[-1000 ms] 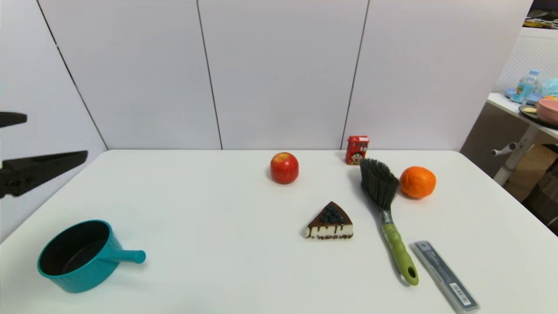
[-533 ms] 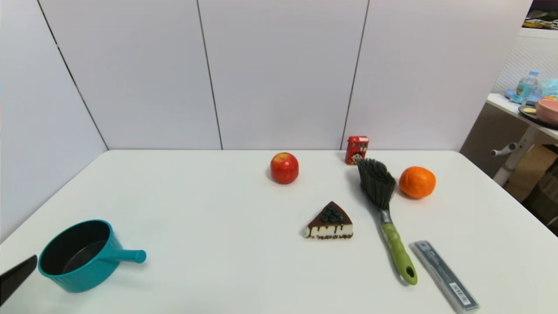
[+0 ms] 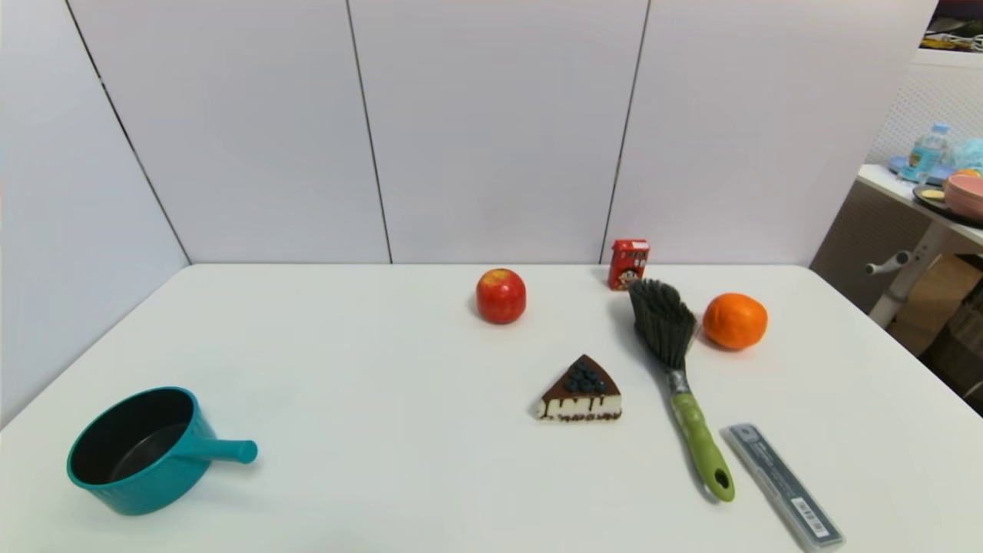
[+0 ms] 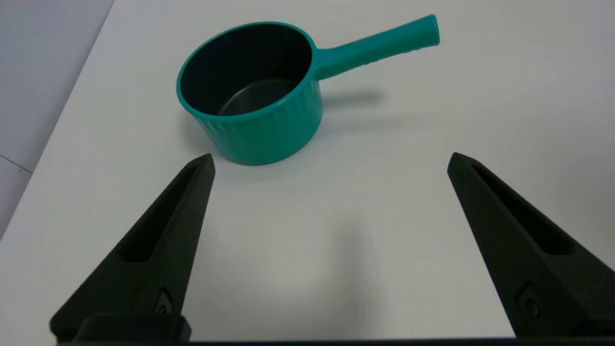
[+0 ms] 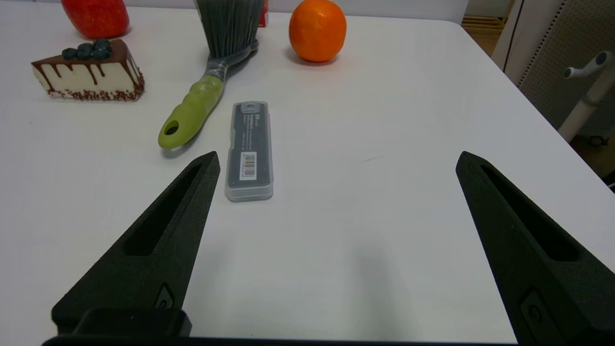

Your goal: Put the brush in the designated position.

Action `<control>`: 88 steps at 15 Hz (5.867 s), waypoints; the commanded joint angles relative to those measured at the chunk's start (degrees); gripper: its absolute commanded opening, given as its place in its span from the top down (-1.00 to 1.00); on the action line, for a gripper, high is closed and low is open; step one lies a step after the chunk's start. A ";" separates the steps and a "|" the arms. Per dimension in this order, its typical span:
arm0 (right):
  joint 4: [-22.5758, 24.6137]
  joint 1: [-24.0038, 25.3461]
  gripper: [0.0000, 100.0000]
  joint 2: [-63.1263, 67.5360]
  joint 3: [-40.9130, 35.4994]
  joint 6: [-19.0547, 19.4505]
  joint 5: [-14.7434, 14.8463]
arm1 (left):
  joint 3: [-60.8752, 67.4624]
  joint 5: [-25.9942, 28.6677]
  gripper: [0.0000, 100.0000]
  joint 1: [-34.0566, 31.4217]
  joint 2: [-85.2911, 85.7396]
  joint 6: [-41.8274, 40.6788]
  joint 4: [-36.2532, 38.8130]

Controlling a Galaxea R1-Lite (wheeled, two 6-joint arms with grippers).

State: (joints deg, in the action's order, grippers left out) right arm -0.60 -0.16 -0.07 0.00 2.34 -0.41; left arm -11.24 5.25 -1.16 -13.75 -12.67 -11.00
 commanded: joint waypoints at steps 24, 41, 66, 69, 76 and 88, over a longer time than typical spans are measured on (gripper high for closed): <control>-0.02 0.07 -1.00 0.07 -0.09 0.03 -0.02 | 7.46 -2.71 -1.00 0.54 13.75 7.13 1.68; 0.07 0.07 -1.00 0.07 -0.09 -0.85 0.24 | 7.46 -2.71 -1.00 0.54 13.75 7.13 1.68; 0.07 0.07 -1.00 0.07 -0.09 -0.85 0.24 | 7.46 -2.71 -1.00 0.54 13.75 7.13 1.68; 0.07 0.07 -1.00 0.07 -0.09 -0.85 0.24 | 7.46 -2.71 -1.00 0.54 13.75 7.13 1.68; 0.07 -0.02 -1.00 0.07 -0.09 -0.85 0.24 | 7.46 -2.71 -1.00 0.54 13.75 7.13 1.68; 0.07 0.07 -1.00 0.07 -0.09 -0.85 0.15 | 7.46 -2.71 -1.00 0.54 13.75 7.13 1.68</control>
State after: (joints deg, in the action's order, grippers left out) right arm -0.55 -0.13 -0.07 0.00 1.78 -0.24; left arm -3.79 2.54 -0.60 0.07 -5.51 -9.28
